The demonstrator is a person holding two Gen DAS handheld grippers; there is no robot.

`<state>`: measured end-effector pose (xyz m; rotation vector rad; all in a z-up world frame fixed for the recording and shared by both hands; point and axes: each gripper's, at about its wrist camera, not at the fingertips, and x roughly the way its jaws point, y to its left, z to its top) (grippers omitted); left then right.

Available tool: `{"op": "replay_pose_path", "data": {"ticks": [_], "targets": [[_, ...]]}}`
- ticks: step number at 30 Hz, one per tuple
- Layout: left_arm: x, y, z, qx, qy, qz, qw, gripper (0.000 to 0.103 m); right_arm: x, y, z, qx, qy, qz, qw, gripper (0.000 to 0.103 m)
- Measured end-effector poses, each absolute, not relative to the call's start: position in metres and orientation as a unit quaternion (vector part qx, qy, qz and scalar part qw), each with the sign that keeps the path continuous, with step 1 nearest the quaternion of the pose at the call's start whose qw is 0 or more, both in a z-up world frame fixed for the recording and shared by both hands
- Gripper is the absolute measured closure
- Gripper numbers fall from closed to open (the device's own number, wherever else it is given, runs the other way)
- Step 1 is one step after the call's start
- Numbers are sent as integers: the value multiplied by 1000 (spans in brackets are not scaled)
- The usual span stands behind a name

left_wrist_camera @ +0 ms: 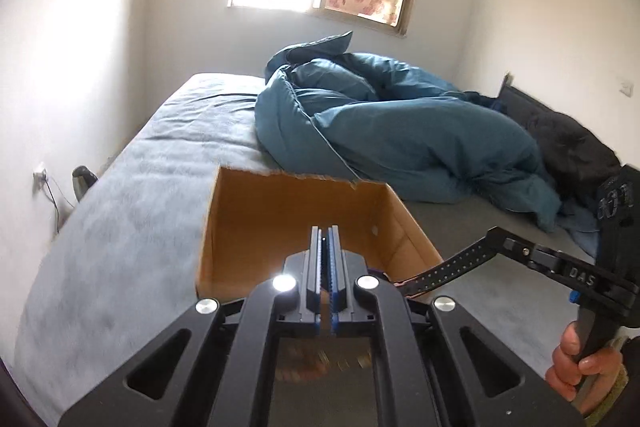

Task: Organize jewelry
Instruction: 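Carry the smartwatch into the box with the left tool while the right tool holds the strap end, then open the left tool to release the watch inside the box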

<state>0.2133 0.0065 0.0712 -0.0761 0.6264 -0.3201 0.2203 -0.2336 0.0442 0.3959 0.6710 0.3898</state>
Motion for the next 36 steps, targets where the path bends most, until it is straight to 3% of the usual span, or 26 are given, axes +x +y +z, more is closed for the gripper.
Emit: {"op": "replay_pose_path", "data": {"ticks": [6,11,19,20,23,24,26,27,34,36], "targets": [[337,-25,37,21,399,-122,909,101,341,-214,14,189,407,173,877,102],[393,-39,-10,48,463,-98,879,101,408,-204,-30,188,469,141,851,102],[428,-42,-43,68,516,-65,852,100,423,-197,-53,178,509,109,835,101],[430,-43,-43,68,517,-64,851,97,423,-195,-53,169,509,110,837,100],[425,-43,-32,67,502,-65,860,72,417,-195,-47,155,502,105,844,95],[423,-43,-29,68,494,-63,864,69,414,-196,-44,153,500,104,846,88],[413,-42,-16,63,474,-71,876,68,407,-199,-36,147,491,101,853,72],[405,-40,-7,56,463,-78,881,67,404,-201,-30,144,480,100,859,70],[332,-7,51,30,394,-109,912,65,343,-226,22,158,417,138,884,70],[303,6,62,38,376,-111,919,63,310,-232,38,158,389,158,894,66]]}}
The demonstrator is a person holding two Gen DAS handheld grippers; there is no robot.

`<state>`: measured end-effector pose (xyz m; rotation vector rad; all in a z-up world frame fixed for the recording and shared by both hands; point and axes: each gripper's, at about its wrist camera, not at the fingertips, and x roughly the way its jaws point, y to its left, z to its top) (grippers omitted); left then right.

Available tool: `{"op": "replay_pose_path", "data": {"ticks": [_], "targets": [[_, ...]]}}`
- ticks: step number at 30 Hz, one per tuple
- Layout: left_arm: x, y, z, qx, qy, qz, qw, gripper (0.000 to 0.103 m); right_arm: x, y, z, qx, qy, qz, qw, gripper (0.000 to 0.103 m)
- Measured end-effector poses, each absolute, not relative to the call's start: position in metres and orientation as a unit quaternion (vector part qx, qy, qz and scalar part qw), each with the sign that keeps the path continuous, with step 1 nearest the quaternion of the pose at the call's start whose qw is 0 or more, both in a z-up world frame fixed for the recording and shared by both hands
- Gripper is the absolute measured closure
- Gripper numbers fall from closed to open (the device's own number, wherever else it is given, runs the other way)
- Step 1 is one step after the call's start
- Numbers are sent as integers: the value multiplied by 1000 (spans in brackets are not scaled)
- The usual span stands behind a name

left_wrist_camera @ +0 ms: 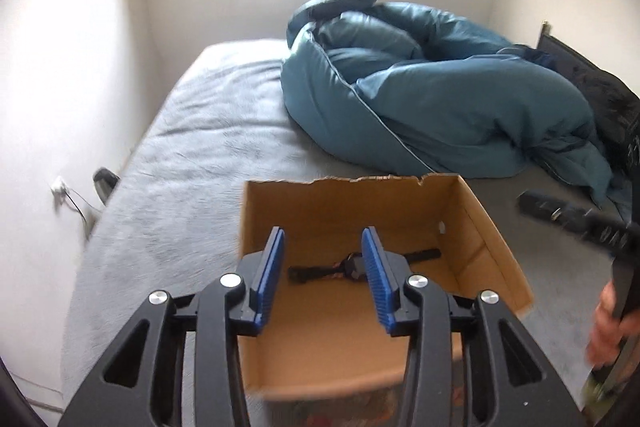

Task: Organize jewelry
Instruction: 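Open the left tool to release the watch inside the box, then lower the left tool onto the multicoloured bead bracelet and close it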

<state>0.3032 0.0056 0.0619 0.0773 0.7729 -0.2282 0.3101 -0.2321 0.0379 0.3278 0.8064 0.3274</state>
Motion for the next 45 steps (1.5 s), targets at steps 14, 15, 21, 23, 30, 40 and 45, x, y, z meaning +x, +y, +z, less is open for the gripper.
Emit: {"op": "replay_pose_path", "data": {"ticks": [14,15,21,23,30,40,45], "targets": [[173,79,-47,-36,411,-113,904,56,169,-197,-61,245,436,213,839,62],[175,77,-57,-42,421,-121,898,56,171,-190,-70,251,446,216,832,62],[201,70,-85,-39,443,-129,886,56,189,-153,-104,251,486,215,809,64],[210,69,-92,-32,449,-123,884,56,194,-149,-114,258,492,212,804,64],[236,68,-109,-26,470,-107,876,56,211,-142,-133,268,510,198,793,68],[236,56,-118,11,470,-97,877,73,217,-140,-146,267,526,179,788,78],[231,46,-117,27,471,-103,876,94,221,-131,-143,258,526,174,792,103]]}}
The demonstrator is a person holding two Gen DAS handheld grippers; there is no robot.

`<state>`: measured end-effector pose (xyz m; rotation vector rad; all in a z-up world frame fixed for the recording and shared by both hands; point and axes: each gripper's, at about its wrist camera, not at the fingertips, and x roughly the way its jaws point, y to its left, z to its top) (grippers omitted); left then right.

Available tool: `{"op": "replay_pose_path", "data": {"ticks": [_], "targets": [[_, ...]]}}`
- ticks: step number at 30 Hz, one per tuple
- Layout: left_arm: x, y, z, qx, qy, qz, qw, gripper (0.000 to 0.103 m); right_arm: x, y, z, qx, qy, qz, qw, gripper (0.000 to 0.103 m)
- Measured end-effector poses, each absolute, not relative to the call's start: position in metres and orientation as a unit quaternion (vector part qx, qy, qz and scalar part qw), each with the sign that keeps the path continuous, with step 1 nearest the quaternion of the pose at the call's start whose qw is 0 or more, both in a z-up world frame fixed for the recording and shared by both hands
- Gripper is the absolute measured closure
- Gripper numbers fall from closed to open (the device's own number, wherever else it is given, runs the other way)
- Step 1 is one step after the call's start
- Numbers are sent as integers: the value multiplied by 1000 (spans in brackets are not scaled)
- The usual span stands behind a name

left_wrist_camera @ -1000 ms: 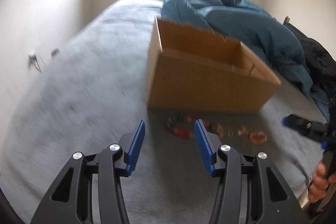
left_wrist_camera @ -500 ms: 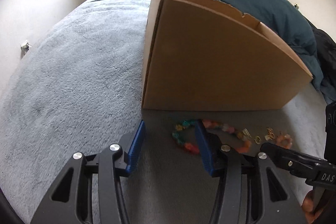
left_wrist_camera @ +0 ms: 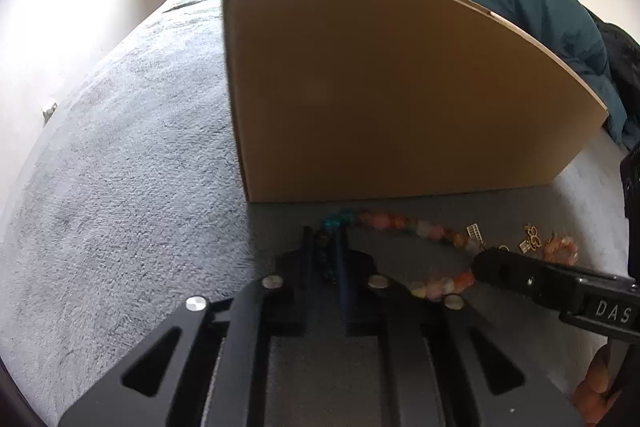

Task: Organize jewelry
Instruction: 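Lower the left tool onto the multicoloured bead bracelet and close it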

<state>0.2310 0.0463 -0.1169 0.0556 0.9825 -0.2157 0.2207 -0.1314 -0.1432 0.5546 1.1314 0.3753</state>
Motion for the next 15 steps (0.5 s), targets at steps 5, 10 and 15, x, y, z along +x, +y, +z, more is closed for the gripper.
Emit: {"op": "replay_pose_path", "data": {"ticks": [5,10,15], "targets": [[217,55,-109,-11,479,-118,870,94,210,-134,-129,260,516,184,795,103],[188,62,-102,-37,497,-127,858,94,186,-142,-116,264,515,200,791,103],[154,71,-94,-59,512,-135,846,94,155,-153,-109,273,524,211,779,103]]}}
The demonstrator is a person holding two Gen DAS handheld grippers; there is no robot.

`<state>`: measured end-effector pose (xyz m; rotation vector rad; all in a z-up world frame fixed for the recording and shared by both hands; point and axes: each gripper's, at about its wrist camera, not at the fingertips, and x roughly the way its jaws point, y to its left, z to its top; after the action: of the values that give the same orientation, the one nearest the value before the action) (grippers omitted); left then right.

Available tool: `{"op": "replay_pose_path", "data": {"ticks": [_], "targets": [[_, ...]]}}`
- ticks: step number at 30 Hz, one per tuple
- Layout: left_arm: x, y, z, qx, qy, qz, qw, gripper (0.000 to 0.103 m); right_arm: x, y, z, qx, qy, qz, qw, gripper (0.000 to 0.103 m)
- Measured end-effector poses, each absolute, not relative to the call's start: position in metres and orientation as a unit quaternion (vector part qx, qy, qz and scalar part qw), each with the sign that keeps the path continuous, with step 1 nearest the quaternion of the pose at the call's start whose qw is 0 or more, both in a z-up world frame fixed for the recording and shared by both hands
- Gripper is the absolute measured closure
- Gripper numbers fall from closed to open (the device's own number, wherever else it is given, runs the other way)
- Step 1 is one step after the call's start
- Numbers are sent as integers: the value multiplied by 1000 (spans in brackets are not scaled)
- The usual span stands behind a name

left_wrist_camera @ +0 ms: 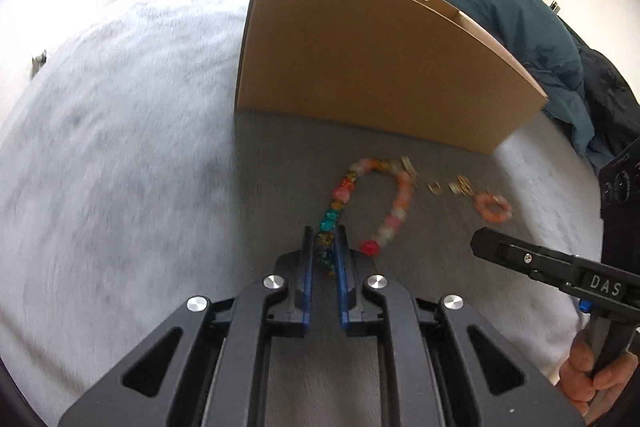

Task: Organize jewelry
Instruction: 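Lower the left tool onto the multicoloured bead bracelet and close it, then lift the bead bracelet with the left tool while the right tool grips its other end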

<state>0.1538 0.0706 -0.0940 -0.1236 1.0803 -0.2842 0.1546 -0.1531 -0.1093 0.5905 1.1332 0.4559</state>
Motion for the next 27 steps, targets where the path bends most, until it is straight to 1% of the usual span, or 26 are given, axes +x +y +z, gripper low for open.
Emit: {"op": "replay_pose_path", "data": {"ticks": [2,5,6,7,8,9,13,17,24,27], "targets": [[142,75,-92,-61,514,-135,845,94,142,-153,-108,271,530,213,774,103],[132,78,-91,-59,510,-130,848,94,138,-152,-104,250,530,214,782,97],[132,78,-91,-53,507,-126,851,94,137,-149,-105,244,529,213,784,86],[130,79,-92,-50,505,-123,853,94,140,-146,-104,242,527,214,786,79],[130,80,-92,-49,503,-119,855,94,146,-140,-104,238,523,218,789,70],[128,83,-92,-50,503,-118,855,94,150,-135,-106,231,519,220,793,67],[139,83,-95,-48,501,-107,857,94,157,-124,-101,186,511,225,808,66],[146,79,-98,-36,502,-101,858,94,183,-100,-113,149,513,223,816,66],[153,76,-105,-19,510,-94,855,93,203,-85,-126,116,516,224,818,76],[158,73,-108,-10,513,-91,853,93,203,-81,-130,92,514,230,821,78]]}}
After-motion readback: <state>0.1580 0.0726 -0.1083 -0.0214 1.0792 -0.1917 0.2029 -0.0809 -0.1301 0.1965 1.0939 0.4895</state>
